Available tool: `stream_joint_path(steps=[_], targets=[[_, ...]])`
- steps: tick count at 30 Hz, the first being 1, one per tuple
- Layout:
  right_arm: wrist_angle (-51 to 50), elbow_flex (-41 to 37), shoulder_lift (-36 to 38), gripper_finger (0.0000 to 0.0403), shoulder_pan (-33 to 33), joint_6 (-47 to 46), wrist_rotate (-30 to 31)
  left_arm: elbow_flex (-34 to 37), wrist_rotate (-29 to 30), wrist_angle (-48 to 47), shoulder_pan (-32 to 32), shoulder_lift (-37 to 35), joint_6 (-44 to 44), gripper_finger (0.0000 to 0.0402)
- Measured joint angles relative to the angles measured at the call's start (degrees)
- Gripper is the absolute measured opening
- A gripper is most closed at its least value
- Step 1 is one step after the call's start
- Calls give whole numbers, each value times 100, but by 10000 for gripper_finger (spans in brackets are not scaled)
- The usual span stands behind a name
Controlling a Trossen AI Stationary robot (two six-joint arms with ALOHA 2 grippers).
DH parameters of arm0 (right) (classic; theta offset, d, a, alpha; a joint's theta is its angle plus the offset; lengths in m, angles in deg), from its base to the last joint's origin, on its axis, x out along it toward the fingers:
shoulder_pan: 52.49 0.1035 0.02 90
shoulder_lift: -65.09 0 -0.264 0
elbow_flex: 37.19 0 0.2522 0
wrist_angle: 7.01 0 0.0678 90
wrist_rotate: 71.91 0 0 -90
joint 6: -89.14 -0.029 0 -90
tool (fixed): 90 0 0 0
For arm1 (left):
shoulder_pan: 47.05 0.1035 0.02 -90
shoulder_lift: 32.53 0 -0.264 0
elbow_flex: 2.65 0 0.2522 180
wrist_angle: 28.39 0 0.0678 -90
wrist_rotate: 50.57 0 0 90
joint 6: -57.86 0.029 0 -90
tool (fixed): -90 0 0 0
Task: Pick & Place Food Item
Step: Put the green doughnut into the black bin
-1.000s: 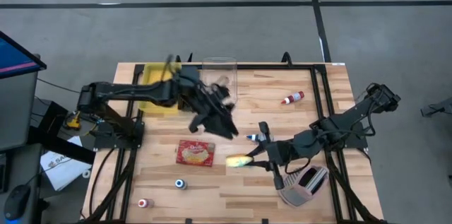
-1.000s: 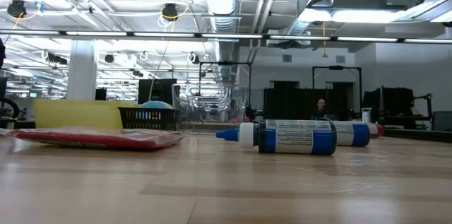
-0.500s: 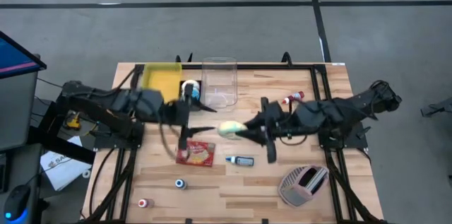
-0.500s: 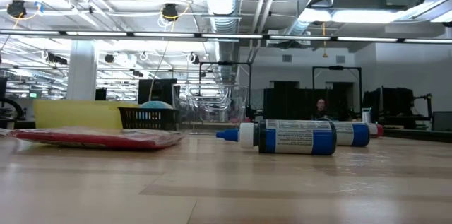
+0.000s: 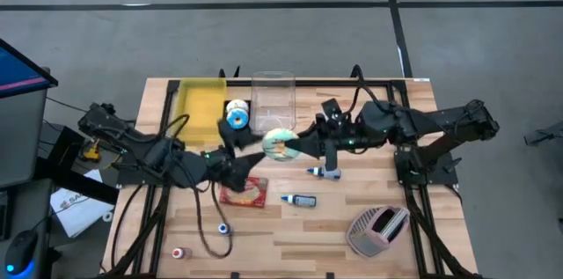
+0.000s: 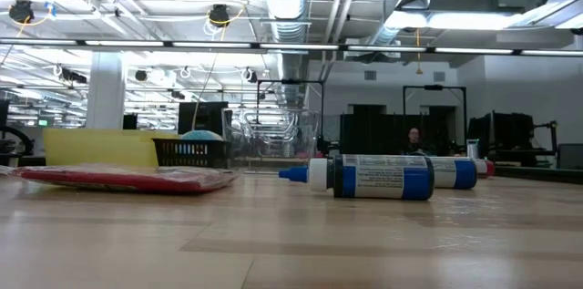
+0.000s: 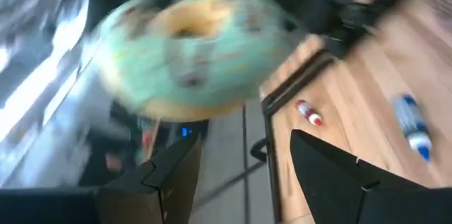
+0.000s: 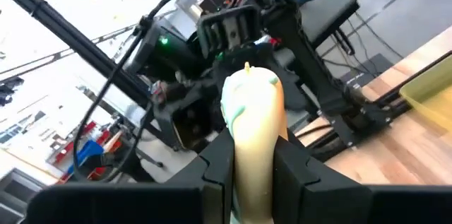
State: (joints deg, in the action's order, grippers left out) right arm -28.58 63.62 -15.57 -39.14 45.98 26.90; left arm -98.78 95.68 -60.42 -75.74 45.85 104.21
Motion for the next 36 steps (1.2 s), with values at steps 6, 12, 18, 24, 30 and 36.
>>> stream_joint_path(steps=[6, 12, 18, 24, 30, 36], targets=[[14, 0, 17, 56, 69, 1073, 29, 0, -414, -526, 523, -705, -4214, 214], [-677, -2, -7, 56, 262, 1917, 1076, 242, -1927, -211, 949, -1114, -5810, 214], [-736, -4, -4, 56, 292, 2547, 2316, 643, -1322, 978, 713, -938, -4891, 222], [-470, -4, -2, 56, 217, 2817, 2619, 815, -340, 2368, 646, -320, -3320, 233], [-356, -4, -2, 56, 150, 2818, 2584, 815, -154, 3302, 839, 79, -2877, 254], [-317, -4, -2, 56, 152, 2799, 2473, 813, -107, 3539, 1010, 113, -2570, 259]])
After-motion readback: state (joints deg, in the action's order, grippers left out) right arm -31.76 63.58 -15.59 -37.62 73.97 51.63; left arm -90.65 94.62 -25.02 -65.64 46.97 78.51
